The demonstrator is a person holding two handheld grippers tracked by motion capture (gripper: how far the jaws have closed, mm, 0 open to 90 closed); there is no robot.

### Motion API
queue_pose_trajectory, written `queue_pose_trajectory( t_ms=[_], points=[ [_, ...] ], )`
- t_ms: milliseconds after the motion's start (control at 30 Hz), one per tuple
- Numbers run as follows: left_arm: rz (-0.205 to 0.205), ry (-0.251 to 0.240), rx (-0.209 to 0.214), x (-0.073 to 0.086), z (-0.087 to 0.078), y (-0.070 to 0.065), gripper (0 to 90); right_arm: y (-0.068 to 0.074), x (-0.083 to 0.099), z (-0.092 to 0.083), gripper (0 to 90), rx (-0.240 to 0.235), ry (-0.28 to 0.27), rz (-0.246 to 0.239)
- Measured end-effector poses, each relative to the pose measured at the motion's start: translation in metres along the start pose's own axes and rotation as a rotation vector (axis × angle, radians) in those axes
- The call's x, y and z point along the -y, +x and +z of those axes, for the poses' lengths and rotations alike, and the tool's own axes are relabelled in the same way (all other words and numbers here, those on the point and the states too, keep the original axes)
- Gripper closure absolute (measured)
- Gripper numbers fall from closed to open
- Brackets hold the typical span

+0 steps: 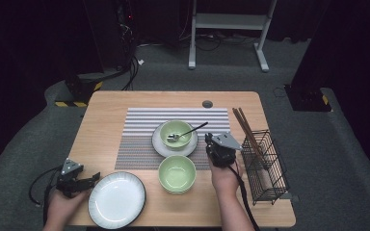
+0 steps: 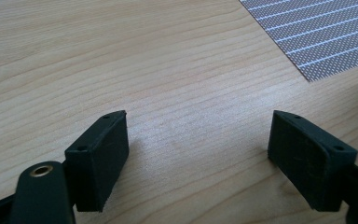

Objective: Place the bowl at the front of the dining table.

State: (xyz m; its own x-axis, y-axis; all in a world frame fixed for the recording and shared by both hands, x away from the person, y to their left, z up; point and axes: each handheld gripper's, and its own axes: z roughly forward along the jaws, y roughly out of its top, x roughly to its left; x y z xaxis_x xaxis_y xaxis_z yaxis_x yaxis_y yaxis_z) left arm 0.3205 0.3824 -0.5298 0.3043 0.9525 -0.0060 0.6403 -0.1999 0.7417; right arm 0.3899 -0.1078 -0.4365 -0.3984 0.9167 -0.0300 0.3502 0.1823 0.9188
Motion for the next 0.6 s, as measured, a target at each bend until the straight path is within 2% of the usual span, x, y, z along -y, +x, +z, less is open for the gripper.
queue_pose_trajectory(
  t_ms=[167, 600],
  points=[
    [0.000, 0.000, 0.000, 0.000, 0.000, 0.000, 20.4, -0.004, -0.003, -0.012, 82.1, 0.015, -0.007, -0.001],
    [0.002, 0.002, 0.000, 0.000, 0.000, 0.000, 20.4, -0.023, -0.022, -0.039, 78.8, 0.066, -0.078, 0.007]
  ],
)
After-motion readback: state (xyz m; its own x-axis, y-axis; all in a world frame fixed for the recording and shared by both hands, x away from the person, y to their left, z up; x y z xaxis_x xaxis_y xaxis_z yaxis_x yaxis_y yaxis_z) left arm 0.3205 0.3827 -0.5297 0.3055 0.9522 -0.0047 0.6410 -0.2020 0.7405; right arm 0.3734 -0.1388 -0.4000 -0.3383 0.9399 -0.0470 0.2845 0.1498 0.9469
